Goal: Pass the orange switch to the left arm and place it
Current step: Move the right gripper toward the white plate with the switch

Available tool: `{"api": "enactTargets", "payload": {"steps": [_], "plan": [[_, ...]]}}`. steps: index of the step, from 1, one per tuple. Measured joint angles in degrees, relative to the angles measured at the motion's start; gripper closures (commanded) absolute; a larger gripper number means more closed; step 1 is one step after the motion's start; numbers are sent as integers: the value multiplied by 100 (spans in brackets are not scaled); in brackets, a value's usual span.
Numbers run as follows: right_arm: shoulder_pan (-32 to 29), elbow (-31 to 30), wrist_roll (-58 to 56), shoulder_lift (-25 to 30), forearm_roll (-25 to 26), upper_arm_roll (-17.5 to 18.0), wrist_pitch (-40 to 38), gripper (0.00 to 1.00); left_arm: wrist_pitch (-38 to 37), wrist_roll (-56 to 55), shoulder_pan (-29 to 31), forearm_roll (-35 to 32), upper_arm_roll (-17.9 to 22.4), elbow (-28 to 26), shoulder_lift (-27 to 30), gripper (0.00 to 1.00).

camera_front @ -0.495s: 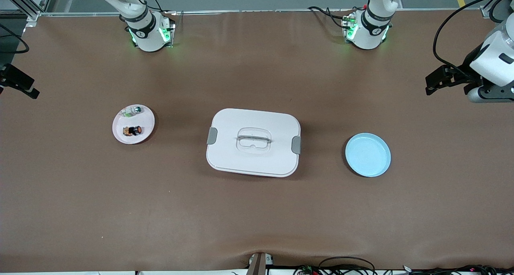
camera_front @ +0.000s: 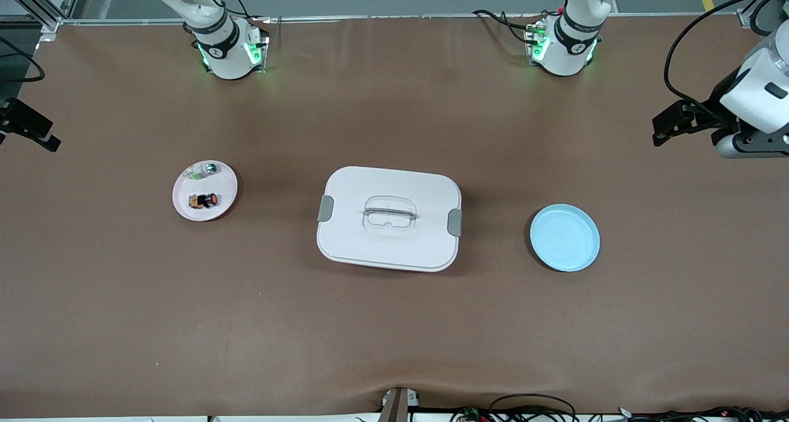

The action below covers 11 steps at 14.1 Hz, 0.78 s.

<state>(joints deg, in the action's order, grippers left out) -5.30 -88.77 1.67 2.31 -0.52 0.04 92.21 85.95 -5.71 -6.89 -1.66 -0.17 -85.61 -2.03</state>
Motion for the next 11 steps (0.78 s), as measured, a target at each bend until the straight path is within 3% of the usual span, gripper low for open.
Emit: {"api": "enactTargets", "payload": {"steps": [11], "plan": [[59, 0, -29, -45, -2, 13, -17, 0, 0, 0, 2, 0, 1, 0, -38, 0]]}}
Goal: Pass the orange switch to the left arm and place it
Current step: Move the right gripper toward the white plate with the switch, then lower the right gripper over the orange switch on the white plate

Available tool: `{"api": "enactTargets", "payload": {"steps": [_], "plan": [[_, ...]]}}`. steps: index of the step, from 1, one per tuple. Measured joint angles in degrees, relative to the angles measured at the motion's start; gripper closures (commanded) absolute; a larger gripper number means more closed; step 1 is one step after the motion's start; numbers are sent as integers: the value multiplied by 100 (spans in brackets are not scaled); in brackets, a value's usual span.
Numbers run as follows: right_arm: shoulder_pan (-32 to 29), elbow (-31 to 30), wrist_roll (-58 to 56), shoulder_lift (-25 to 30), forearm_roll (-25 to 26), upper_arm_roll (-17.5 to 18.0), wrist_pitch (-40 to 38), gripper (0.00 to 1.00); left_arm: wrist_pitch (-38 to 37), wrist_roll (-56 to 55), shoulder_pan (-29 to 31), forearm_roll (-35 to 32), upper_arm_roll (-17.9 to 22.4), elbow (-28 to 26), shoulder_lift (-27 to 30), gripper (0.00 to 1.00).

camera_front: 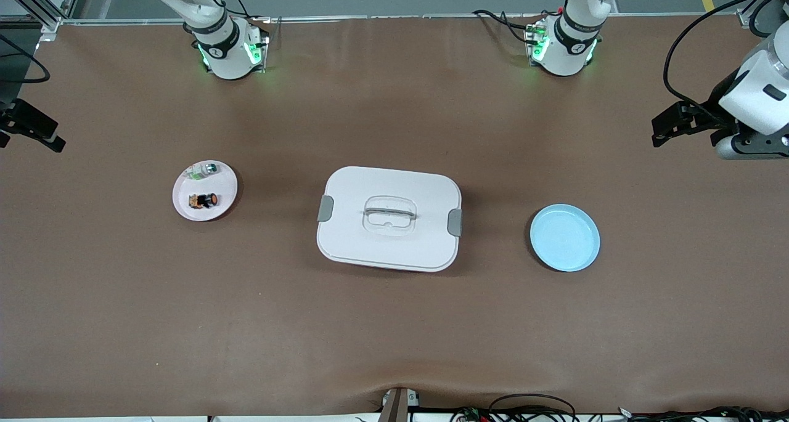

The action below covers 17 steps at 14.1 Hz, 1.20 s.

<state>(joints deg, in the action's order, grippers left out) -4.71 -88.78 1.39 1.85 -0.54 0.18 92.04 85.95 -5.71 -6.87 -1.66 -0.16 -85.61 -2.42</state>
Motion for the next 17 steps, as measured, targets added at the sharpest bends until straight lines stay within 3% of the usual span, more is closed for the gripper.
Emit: {"api": "enactTargets", "payload": {"steps": [6, 11, 17], "plan": [[143, -10, -236, -195, -40, 7, -312, 0, 0, 0, 2, 0, 1, 0, -38, 0], [105, -135, -236, -867, -29, -50, -351, 0, 0, 0, 12, 0, 4, 1, -51, 0], [-73, -1217, -236, -1215, -28, -99, 844, 0, 0, 0, 9, 0, 2, 2, -62, 0]]}}
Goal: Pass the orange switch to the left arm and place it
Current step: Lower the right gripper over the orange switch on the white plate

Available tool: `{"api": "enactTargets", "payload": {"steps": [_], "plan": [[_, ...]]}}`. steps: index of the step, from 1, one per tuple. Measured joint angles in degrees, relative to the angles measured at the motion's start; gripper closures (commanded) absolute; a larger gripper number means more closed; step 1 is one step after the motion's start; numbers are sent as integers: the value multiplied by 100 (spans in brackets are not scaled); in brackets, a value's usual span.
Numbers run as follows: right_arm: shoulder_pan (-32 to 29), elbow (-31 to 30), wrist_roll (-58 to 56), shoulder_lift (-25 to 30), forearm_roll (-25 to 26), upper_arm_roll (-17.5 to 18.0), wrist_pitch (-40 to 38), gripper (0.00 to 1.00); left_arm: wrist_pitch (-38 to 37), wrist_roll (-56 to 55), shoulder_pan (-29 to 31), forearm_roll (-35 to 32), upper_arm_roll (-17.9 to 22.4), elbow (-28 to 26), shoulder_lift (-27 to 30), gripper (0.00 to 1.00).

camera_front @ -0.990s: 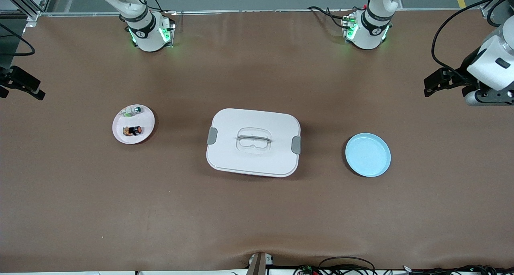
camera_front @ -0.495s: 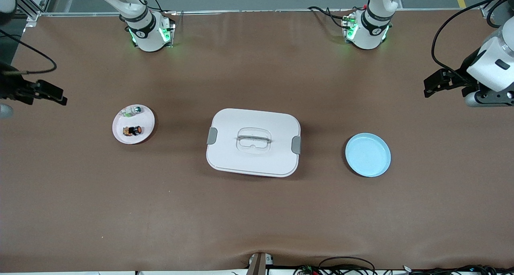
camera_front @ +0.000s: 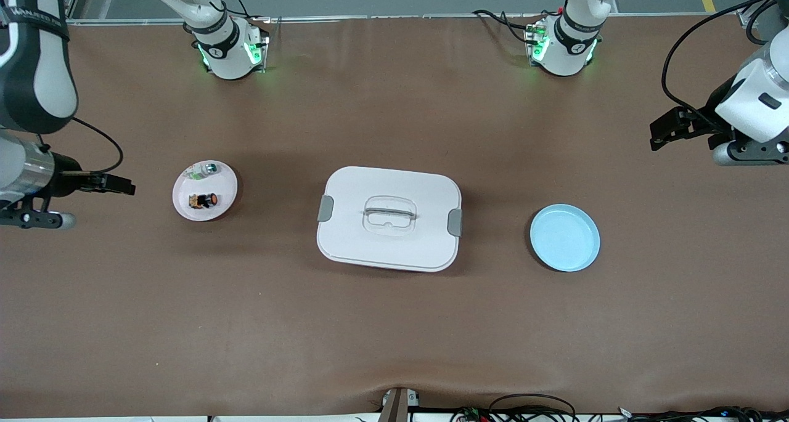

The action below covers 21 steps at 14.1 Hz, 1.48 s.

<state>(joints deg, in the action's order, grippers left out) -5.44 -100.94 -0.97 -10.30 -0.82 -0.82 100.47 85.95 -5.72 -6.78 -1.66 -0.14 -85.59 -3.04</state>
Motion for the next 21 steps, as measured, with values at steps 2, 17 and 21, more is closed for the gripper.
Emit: {"api": "enactTargets", "payload": {"steps": [2, 17, 21], "plan": [[-14, -424, 0, 28, 0, -4, 395, 0, 0, 0, -1, 0, 0, 0, -1, 0], [356, -3134, -26, 195, -8, 90, 3672, 0, 0, 0, -10, 0, -2, 8, -1, 0], [342, -3169, -752, -24, -5, 69, 3928, 0, 0, 0, -7, 0, -2, 8, -1, 0]]}}
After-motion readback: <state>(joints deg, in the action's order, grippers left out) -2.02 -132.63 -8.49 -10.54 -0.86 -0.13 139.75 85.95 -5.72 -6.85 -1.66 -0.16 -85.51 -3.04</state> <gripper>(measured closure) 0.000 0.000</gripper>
